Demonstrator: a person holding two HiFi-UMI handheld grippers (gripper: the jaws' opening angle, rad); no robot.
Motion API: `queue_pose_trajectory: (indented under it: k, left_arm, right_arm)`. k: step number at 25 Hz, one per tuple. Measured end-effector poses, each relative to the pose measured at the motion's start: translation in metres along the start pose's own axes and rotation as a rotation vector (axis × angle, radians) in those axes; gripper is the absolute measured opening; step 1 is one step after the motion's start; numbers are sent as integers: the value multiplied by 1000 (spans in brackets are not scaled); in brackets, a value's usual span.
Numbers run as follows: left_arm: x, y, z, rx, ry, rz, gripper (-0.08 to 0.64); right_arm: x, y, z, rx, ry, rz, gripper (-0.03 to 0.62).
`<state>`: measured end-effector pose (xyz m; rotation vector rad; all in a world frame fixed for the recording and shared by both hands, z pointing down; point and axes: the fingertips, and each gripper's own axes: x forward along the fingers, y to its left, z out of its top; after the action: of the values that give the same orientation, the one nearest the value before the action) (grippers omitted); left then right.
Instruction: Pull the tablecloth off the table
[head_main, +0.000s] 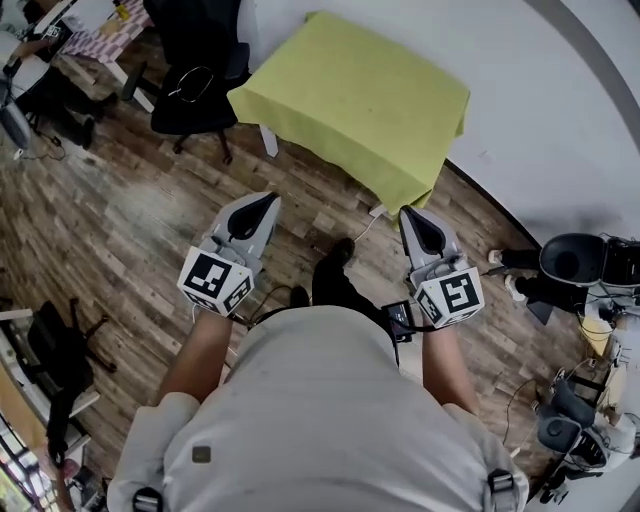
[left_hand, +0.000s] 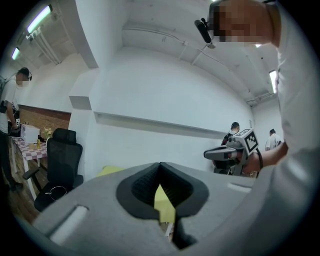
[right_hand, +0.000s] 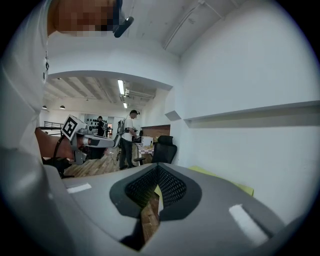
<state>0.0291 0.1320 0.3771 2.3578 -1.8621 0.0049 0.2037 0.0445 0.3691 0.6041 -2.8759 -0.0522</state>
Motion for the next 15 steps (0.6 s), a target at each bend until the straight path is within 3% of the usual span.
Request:
queue_pose_trajectory:
  k: [8,15]
  left_arm:
    - [55,48,4,4,22,40,3]
    - [146,80,9,-5,36,42,3]
  right_arm:
    - [64,-49,-8,29,6,43,11]
    - [113,-125,-13,48,19,64,11]
